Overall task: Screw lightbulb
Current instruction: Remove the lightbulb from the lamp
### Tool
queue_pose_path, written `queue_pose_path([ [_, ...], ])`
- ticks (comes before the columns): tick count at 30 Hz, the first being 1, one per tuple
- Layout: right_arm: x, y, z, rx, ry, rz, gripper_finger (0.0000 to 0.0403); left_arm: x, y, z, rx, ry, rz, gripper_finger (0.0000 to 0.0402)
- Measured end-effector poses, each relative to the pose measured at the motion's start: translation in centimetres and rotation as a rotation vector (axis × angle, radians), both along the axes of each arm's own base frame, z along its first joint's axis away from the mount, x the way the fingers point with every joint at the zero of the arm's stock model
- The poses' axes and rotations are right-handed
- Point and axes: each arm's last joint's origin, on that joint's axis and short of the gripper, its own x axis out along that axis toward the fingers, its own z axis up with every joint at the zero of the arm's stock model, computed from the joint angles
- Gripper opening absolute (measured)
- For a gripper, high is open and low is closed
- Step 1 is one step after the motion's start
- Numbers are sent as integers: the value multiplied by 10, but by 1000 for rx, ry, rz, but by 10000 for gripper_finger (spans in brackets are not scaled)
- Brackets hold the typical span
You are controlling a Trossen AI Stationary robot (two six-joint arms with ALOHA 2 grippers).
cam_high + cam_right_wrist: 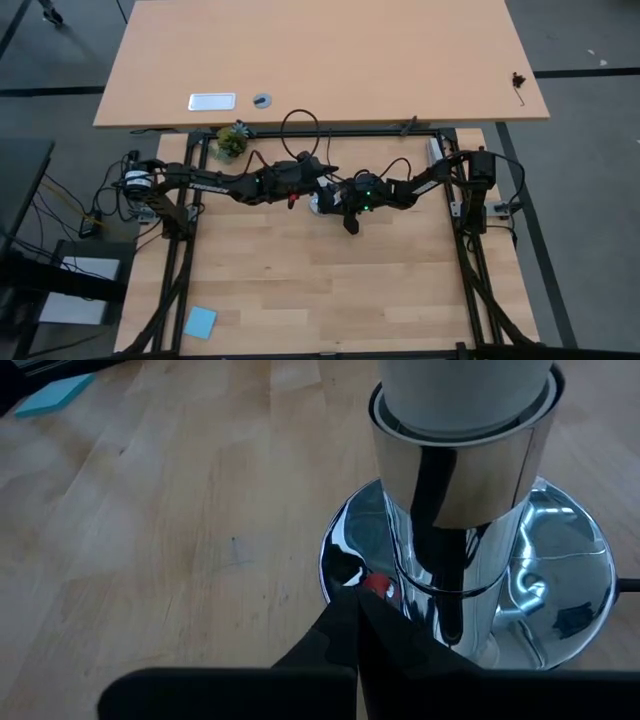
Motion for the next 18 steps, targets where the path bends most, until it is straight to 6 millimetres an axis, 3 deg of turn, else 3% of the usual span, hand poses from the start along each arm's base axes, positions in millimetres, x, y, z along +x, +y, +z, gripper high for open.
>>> queue_pose_path([
  [18, 0, 0, 0, 0, 0, 0, 7, 0, 1, 0, 36, 8, 20, 273],
])
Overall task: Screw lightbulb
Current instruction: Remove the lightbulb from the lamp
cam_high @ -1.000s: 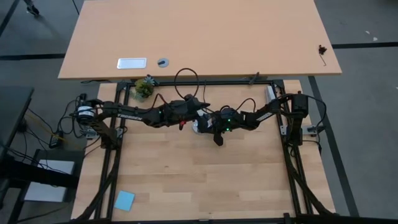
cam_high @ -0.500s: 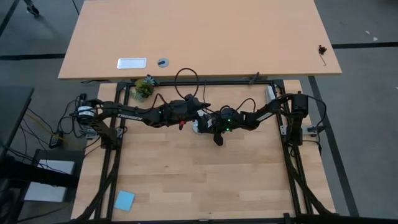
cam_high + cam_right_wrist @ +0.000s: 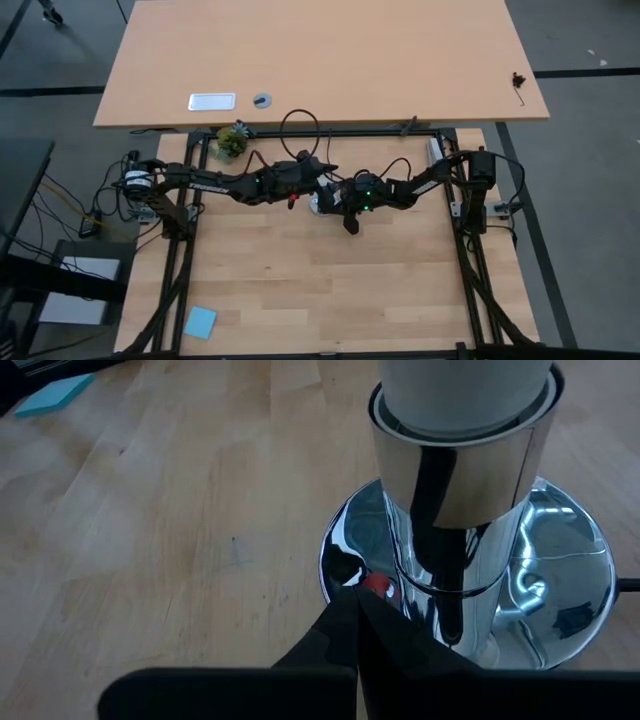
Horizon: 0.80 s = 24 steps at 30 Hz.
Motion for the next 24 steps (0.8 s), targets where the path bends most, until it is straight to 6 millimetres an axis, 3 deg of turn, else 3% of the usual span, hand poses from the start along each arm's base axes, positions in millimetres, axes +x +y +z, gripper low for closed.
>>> queue_pose_path([
  [8, 0, 0, 0, 0, 2, 0, 7, 0, 0, -1, 40, 26, -6, 259],
  [17, -1, -1, -1, -8, 13, 3, 7, -6, -5, -15, 63, 213, -61, 147],
  [24, -1, -1, -1, -10, 16, 5, 7, -31, -9, 7, 105, 311, -87, 78],
])
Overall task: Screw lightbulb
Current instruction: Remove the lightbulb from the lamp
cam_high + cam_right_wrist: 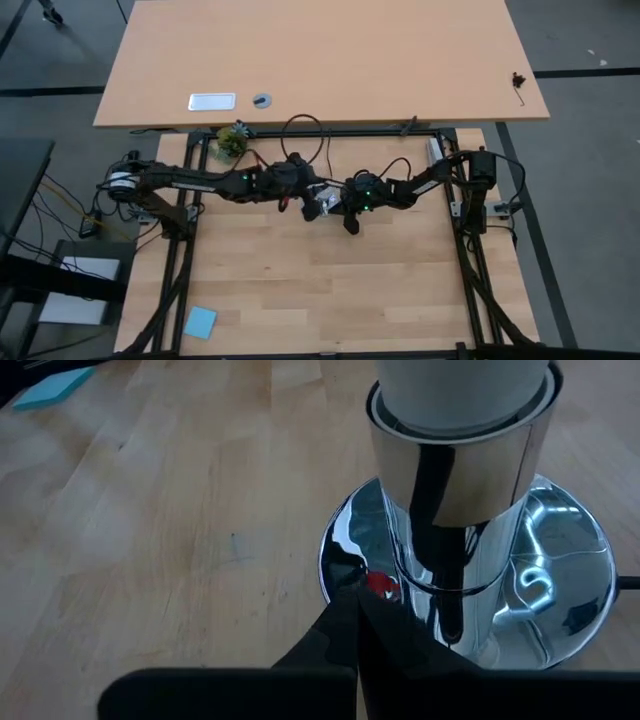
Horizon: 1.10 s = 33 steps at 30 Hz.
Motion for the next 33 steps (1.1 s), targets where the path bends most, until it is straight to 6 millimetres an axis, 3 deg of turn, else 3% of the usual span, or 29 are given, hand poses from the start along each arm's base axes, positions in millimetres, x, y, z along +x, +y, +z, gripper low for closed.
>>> queue_pose_path([
  [5, 0, 0, 0, 1, 3, 0, 7, -19, -2, 7, -5, 99, -2, 41],
  [8, 0, 0, 0, 2, 5, 0, 7, -23, -2, -1, -9, 150, -1, 18],
  [19, 0, 0, 0, 2, 6, 1, 7, -48, 6, -74, -73, -24, 70, 3],
  [25, -1, 0, -1, 1, 6, 2, 7, -66, 9, -100, -100, -54, 110, 3],
  [33, 0, 0, 0, 11, -8, 7, 7, -59, 14, -135, -85, 11, 118, 9],
])
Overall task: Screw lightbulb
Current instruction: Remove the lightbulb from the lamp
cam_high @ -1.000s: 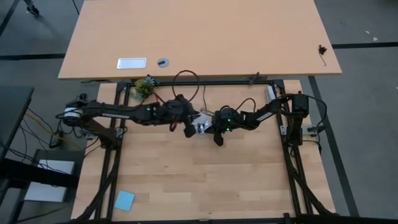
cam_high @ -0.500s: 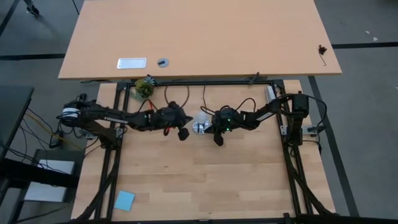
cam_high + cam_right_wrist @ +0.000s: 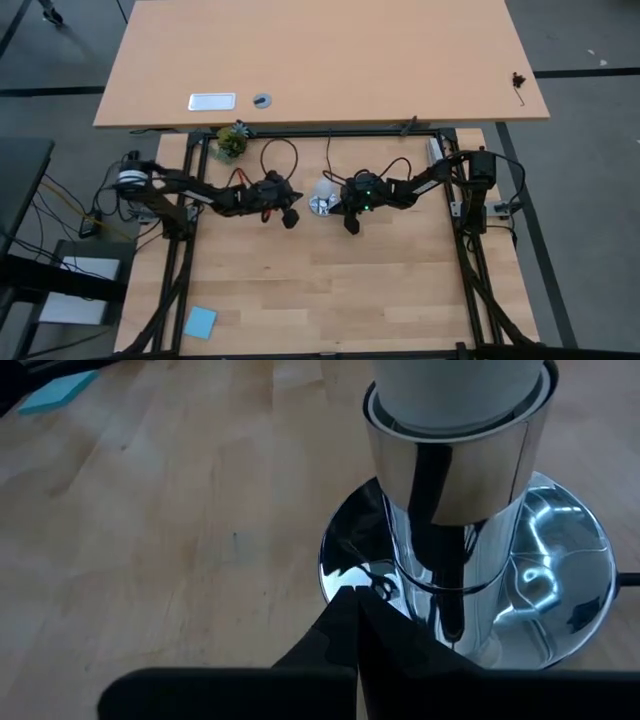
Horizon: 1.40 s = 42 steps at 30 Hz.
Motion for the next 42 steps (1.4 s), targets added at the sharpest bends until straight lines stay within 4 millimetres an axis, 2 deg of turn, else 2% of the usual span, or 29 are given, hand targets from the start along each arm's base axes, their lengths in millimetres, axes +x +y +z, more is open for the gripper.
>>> queue_pose_path([
  [7, 0, 0, 0, 11, -1, 2, 7, 15, 0, -15, -10, -128, -58, 7],
  [16, 1, 2, 0, 13, -7, 13, 7, 39, 2, -36, -42, -86, -100, 4],
  [30, 1, 5, 3, 18, -17, 16, 12, 38, 3, -44, -24, -43, -56, 4],
  [35, -1, 5, 28, 33, -58, -30, 41, 38, 3, -45, -22, -35, -50, 4],
  [42, -17, 5, 68, -21, -50, -144, 106, 37, 4, -45, -20, -31, -45, 3],
])
